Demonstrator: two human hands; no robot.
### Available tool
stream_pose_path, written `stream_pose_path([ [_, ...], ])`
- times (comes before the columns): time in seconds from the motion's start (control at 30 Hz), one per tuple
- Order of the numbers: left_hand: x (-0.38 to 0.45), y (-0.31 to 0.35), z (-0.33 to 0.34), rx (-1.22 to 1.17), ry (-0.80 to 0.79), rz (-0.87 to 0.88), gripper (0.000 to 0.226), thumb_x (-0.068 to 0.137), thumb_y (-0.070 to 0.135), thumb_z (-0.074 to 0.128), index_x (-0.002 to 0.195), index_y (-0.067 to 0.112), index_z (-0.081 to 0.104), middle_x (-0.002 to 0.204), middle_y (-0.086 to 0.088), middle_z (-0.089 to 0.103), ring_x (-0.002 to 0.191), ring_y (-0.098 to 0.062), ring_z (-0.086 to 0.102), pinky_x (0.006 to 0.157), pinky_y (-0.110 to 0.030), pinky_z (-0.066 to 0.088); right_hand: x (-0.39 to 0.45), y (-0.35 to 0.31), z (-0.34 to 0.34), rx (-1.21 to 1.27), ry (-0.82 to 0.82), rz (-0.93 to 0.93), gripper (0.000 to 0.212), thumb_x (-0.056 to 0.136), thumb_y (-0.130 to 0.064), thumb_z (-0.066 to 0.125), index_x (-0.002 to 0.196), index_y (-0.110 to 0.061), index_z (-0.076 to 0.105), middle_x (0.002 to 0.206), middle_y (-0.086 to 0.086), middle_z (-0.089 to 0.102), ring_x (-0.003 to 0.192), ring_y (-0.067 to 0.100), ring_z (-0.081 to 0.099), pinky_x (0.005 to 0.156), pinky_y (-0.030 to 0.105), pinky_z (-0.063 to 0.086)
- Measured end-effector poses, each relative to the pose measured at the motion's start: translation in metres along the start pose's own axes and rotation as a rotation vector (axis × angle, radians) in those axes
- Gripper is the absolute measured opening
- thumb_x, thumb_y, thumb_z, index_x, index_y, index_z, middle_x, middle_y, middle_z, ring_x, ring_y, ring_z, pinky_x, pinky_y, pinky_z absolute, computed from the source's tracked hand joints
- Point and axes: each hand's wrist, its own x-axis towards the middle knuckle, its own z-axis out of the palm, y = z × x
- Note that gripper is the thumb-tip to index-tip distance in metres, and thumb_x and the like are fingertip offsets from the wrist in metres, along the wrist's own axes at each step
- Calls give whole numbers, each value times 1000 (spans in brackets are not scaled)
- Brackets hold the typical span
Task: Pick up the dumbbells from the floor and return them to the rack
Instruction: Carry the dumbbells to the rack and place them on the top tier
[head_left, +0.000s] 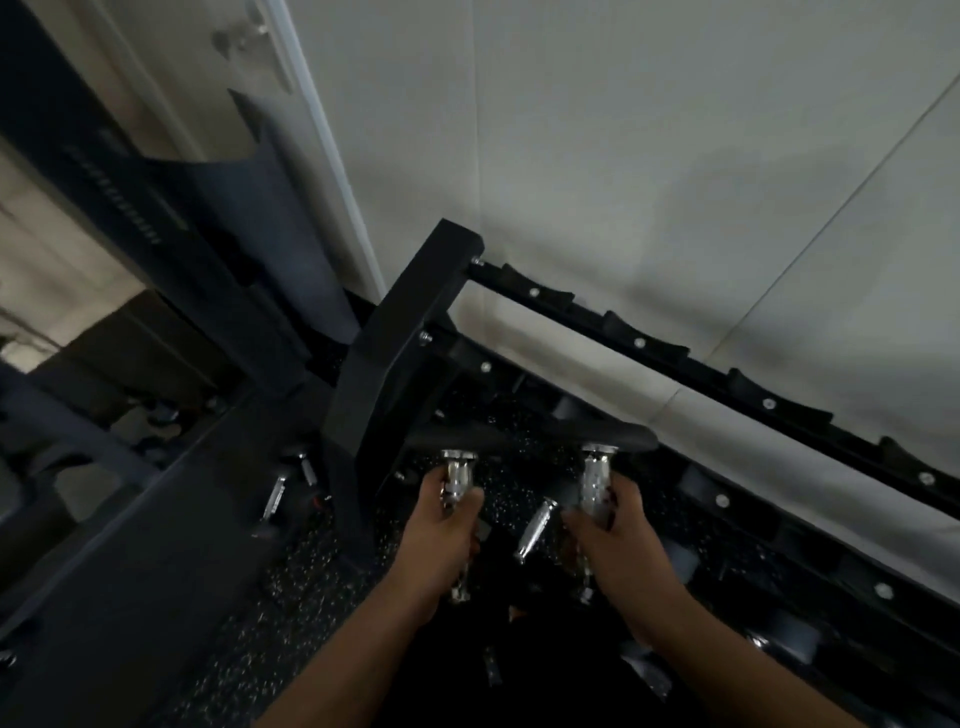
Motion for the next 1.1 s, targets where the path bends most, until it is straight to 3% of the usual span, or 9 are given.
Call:
stream_pose_path([
  [0.17,87,35,1,52,-159,-22,25,89,36,62,107,52,55,64,7,63,52,-10,54,49,-24,47,55,-24,10,-5,181,72,47,90,-29,68,127,-35,38,90,-1,69,63,10,67,42,14,46],
  [0.27,144,53,7,132,-206,-40,30,90,31,62,117,42,53,72,5,67,56,-10,59,50,-26,50,87,-35,18,53,262,125,45,91,-24,67,126,-32,39,87,4,72,70,21,71,53,34,56],
  [0.37,200,73,18,182,-268,-58,34,92,24,60,124,34,52,92,-2,69,74,-17,65,65,-33,54,116,-46,26,109,350,175,45,92,-20,65,125,-32,39,93,7,69,80,30,70,68,48,57],
  [0.53,269,97,33,188,-409,-83,26,95,19,57,120,27,56,71,-3,59,54,-10,52,46,-23,43,150,-60,39,133,450,236,45,91,-19,66,119,-38,38,87,6,71,66,16,68,53,30,53],
  [0.73,329,112,51,234,-457,-85,22,93,25,58,114,30,53,83,-5,61,65,-14,55,52,-23,48,181,-70,46,139,512,281,46,90,-22,67,119,-40,37,86,6,71,65,18,65,52,29,51],
  [0.93,362,110,65,249,-442,-102,20,92,21,60,112,22,55,80,-6,60,63,-13,54,50,-22,48,200,-67,47,133,543,298,45,91,-22,67,120,-41,38,87,5,69,66,17,65,51,26,49],
  [1.1,373,107,74,284,-465,-99,12,94,23,58,102,30,54,79,-5,57,62,-16,50,53,-29,45,212,-66,41,145,569,325,46,91,-21,66,121,-40,37,89,2,70,71,16,67,55,26,49],
])
